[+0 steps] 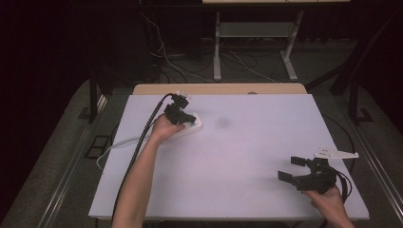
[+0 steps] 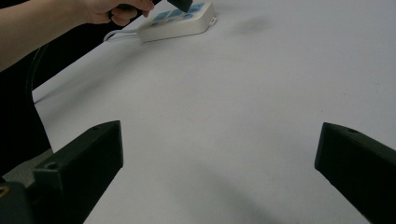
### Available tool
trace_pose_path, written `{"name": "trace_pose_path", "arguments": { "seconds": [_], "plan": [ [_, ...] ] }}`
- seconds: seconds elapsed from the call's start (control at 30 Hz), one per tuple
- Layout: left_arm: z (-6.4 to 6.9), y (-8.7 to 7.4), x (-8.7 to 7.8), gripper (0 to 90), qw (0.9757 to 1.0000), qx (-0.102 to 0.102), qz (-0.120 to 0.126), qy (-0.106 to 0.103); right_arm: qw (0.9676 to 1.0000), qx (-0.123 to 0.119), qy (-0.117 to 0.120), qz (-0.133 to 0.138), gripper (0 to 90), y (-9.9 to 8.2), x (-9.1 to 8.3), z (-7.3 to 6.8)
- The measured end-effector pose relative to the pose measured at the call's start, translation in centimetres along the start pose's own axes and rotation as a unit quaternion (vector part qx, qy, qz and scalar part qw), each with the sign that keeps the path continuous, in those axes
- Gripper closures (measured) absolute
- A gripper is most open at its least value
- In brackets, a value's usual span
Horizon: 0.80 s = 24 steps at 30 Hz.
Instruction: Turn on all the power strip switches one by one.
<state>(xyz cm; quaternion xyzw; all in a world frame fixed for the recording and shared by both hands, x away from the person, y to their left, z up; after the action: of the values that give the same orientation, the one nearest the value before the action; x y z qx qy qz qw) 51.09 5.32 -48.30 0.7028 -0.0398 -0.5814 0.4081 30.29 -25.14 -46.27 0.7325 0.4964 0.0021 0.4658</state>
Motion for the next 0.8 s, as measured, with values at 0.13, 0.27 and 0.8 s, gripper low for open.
{"name": "trace_pose_path", "arguments": {
  "seconds": [0.13,0.27,0.8],
  "plan": [
    [-0.11,-0.24,0.27,89.5,1.0,-0.008,0.004,0.0,1.0,-0.001,0.0,0.0,1.0,0.01,-0.02,0.02],
    [-0.17,-0.42,0.13,89.5,0.9999,-0.01,0.002,-0.003,1.0,-0.001,0.0,0.0,1.0,0.03,-0.03,0.04],
    [-0.18,-0.76,0.3,90.0,0.9995,-0.027,0.003,-0.014,1.0,-0.003,0.0,0.001,1.0,0.01,-0.06,-0.09]
  ]
}}
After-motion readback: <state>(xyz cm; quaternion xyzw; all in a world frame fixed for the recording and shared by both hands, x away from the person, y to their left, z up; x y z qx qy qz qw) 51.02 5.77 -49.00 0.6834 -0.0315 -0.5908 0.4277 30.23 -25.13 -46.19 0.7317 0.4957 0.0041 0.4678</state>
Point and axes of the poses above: each handheld gripper's, and its own axes: x roughly forward along the jaws, y roughly out of its top, z roughly to its right, the point moved 10 cm from there along x, roughly forward along the jaws, and after that the axes turned 14 degrees about x, right-handed, at the moved point
